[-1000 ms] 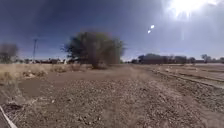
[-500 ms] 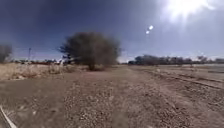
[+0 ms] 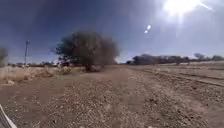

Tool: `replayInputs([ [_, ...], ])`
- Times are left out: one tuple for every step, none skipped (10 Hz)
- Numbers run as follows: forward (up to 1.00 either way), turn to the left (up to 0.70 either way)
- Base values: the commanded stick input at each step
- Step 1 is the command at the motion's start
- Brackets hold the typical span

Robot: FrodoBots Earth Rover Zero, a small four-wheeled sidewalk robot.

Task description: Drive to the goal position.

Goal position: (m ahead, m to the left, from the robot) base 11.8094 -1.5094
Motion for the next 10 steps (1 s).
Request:
replayInputs([
  [0.70, 0.00],
  [0.70, 0.00],
  [0.70, 0.00],
  [0.70, -0.19],
  [0.70, -0.28],
  [0.70, -0.32],
  [0.70, -0.16],
  [0.70, -0.01],
  [0.70, 0.00],
  [0.70, 0.00],
])
